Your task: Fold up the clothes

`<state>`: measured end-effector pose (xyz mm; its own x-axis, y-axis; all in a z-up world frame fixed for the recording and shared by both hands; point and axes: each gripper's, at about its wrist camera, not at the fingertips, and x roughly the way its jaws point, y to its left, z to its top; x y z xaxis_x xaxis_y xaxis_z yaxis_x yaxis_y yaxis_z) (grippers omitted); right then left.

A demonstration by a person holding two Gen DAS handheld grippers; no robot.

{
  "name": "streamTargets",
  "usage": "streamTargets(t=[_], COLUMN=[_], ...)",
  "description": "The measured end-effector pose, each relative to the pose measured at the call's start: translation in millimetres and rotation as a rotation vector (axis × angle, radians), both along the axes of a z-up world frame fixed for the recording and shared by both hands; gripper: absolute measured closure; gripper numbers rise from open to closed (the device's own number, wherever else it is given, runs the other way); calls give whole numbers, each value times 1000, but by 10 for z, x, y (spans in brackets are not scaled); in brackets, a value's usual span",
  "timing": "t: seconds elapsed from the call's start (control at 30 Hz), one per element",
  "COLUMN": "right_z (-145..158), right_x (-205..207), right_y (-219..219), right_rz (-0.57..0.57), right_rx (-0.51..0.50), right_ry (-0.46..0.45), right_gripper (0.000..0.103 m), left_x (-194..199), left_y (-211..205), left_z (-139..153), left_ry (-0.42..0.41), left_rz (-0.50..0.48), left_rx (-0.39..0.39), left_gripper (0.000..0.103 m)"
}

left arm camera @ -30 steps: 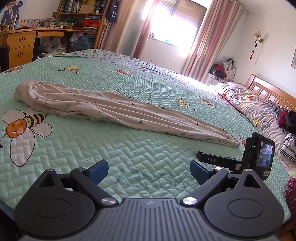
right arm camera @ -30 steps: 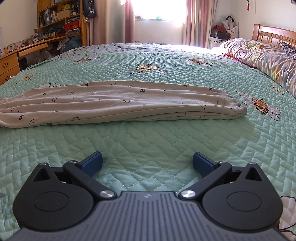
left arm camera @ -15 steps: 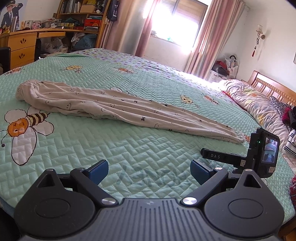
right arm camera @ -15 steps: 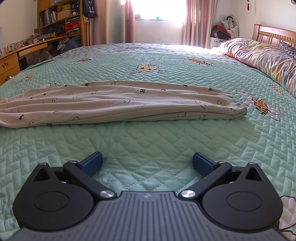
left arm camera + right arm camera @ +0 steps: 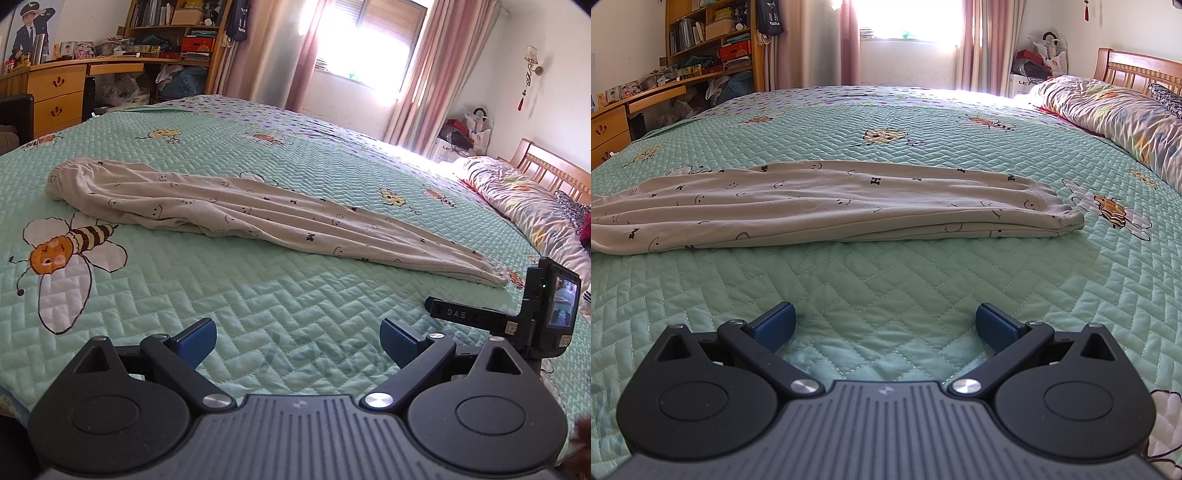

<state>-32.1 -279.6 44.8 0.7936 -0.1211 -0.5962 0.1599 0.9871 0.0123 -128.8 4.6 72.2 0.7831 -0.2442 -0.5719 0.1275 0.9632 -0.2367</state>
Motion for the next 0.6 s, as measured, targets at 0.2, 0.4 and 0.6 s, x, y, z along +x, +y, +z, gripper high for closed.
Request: streamTargets(t=[0.2, 0.4, 0.6], right_z=[0, 2, -5], right_x=[0, 55, 47], right_y=[2, -10, 14], right_rz=[0, -1, -2], right_rx=[0, 0, -9], right_ry=[0, 7, 4], right_gripper=[0, 0, 0], left_x=[34, 73, 97], left_y=[23, -35, -55], left_z=[5, 8, 19], left_ry=[8, 15, 17], left_rz=[25, 17, 18], left_rx=[45, 74, 82], left_gripper=[7, 7, 7])
